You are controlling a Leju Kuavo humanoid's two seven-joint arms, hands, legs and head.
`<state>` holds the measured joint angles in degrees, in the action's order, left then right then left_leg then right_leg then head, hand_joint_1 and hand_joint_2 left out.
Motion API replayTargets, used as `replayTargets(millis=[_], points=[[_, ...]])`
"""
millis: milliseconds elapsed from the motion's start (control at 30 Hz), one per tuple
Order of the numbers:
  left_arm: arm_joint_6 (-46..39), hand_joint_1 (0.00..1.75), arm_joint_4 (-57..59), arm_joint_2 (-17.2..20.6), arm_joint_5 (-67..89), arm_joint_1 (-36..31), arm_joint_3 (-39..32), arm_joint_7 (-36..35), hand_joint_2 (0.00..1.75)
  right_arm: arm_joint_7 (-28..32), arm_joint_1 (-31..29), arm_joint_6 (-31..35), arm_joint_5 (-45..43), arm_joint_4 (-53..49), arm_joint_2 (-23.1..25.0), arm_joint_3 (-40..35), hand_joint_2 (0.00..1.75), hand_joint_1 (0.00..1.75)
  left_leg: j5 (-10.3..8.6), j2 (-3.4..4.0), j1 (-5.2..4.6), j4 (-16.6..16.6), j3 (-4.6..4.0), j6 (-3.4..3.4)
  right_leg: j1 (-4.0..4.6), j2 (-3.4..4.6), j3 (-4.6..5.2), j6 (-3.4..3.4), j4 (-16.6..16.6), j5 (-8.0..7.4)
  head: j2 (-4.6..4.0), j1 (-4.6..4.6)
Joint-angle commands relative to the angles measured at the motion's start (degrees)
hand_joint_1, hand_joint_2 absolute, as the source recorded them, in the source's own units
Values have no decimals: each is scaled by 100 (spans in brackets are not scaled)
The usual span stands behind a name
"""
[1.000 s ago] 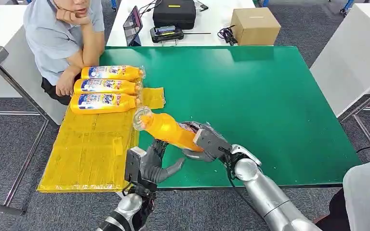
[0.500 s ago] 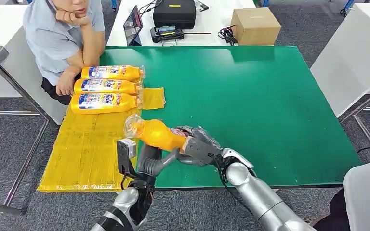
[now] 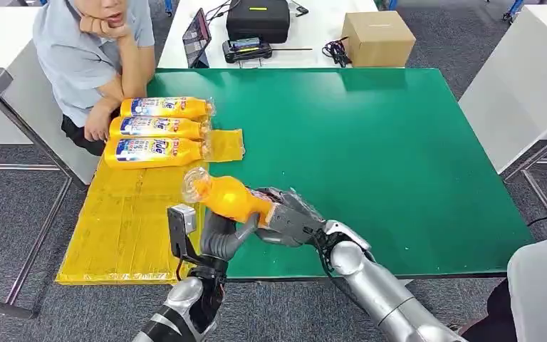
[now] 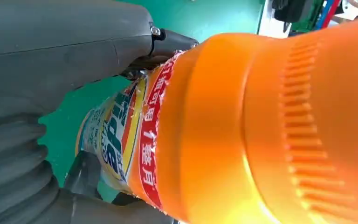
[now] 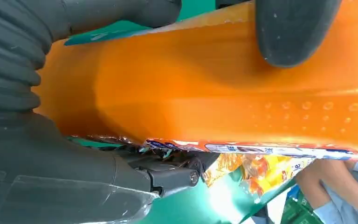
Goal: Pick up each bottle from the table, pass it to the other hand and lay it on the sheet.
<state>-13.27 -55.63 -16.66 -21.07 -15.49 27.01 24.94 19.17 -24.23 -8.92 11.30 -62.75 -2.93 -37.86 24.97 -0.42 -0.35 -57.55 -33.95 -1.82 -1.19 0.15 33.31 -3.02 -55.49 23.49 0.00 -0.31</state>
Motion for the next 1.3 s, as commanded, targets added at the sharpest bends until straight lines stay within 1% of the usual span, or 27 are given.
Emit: replayTargets(millis=[33,67,100,133,167,333,367,400,467,633,733,867,900,967,1033,1067,1100,1200,1233,1267,1300], points=[[88,175,84,128,14,-169,180,2,175,-42,-404,-55,-28,481,52,-157,175,175,6,12,5,-3,11,11,7,8,-9,13,-1,2,0,0],[94,175,72,134,13,-166,185,2,175,-61,-418,-33,-1,506,61,-170,175,157,10,14,10,-6,16,14,11,9,-15,18,-1,4,0,0],[94,175,72,134,13,-166,185,2,175,-61,-418,-33,-1,506,61,-170,175,157,7,14,6,-4,10,11,7,9,-8,14,-2,2,0,0],[83,175,50,143,-2,-157,178,1,175,-85,-429,29,51,537,84,-188,175,82,10,16,7,-5,17,13,8,11,-13,17,-3,5,0,0],[40,175,32,158,13,-151,179,13,175,-129,-408,148,77,551,117,-163,175,0,6,13,5,-3,11,11,6,9,-9,13,-1,2,0,0],[40,175,32,158,13,-151,179,13,175,-129,-408,148,77,551,117,-163,175,0,7,14,6,-3,12,11,7,10,-9,13,-2,3,0,0],[37,175,22,173,15,-149,174,14,175,-135,-394,154,79,559,131,-170,0,0,8,15,7,-5,14,12,8,11,-11,14,-2,4,0,0],[-586,175,-69,272,456,-157,185,140,175,-187,-262,569,378,548,136,-181,0,0,5,14,4,-1,11,10,5,9,-8,12,0,1,0,-2],[-614,175,-117,280,459,-149,121,113,175,-166,-199,620,421,504,152,-161,0,0,9,15,9,-1,19,14,10,9,-17,17,1,4,0,0],[-578,175,-316,292,423,-89,19,100,175,-137,-163,696,533,436,193,-175,0,0,2,3,4,1,6,7,4,0,-4,9,2,0,0,2],[-550,175,-394,329,387,-56,-34,74,175,-135,-146,701,535,426,216,-150,0,0,9,15,9,-3,14,13,10,9,-10,16,-1,4,0,0],[-1074,175,-317,576,1013,-195,-8,171,175,-44,-34,814,551,308,214,-8,0,0,3,6,6,4,11,10,7,2,-8,12,4,1,0,0],[-1555,175,-199,660,1500,-284,24,241,175,-2,20,859,539,240,218,57,0,0,2,6,5,4,10,11,5,2,-7,12,4,1,0,2],[-1642,175,-165,737,1629,-335,-93,206,175,5,57,865,545,185,219,108,0,0,3,7,8,2,11,13,9,2,-9,15,2,1,0,0],[-1874,175,-44,832,2238,-440,-283,128,175,45,166,856,598,-11,236,225,0,0,5,7,12,0,14,16,13,1,-12,18,2,3,0,2],[-1810,175,-79,834,2459,-420,-428,90,175,44,204,833,646,-78,245,268,0,0,3,7,8,0,8,12,8,2,-5,13,1,1,0,0],[-1985,175,-67,898,2895,-464,-479,-32,175,54,237,818,673,-131,262,306,0,0,5,9,11,-1,15,17,12,3,-11,19,0,3,0,0],[-1792,175,-156,944,3242,-508,-807,-233,175,66,290,772,752,-211,293,357,0,0,5,10,11,-4,8,15,11,5,-4,16,-3,2,0,2],[-1773,171,-193,953,3235,-529,-915,-242,175,70,296,764,768,-236,299,354,0,0,2,9,8,0,5,12,7,4,0,12,-2,1,0,0],[-1759,171,-211,980,3251,-558,-969,-247,175,73,304,760,779,-259,304,349,0,0,0,8,7,0,2,11,6,3,2,10,-2,0,0,0],[-1763,175,-220,1002,3350,-583,-1007,-267,175,73,312,756,787,-279,311,357,0,0,4,8,12,-3,7,15,12,2,-5,15,-2,2,0,2]])
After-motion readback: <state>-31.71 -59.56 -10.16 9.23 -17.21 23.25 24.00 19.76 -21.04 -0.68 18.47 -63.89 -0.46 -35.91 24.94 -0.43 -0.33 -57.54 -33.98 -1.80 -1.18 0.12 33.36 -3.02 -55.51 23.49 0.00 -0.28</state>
